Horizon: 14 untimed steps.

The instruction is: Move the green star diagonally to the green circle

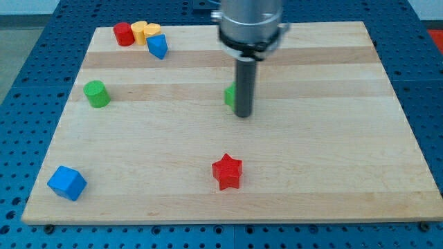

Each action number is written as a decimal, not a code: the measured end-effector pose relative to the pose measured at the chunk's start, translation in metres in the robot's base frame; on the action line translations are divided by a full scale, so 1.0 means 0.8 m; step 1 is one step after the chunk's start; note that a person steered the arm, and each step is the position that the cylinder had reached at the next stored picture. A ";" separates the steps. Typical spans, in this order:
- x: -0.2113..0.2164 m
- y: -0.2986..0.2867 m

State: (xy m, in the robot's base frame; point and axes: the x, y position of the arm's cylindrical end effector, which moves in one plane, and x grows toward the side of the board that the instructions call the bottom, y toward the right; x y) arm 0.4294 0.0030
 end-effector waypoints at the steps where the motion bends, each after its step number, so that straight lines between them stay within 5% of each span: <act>1: -0.033 0.003; 4: -0.158 0.008; 10: -0.043 -0.070; 12: -0.147 -0.156; 13: -0.157 -0.191; 14: -0.112 -0.170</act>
State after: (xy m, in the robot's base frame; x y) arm 0.3397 -0.1334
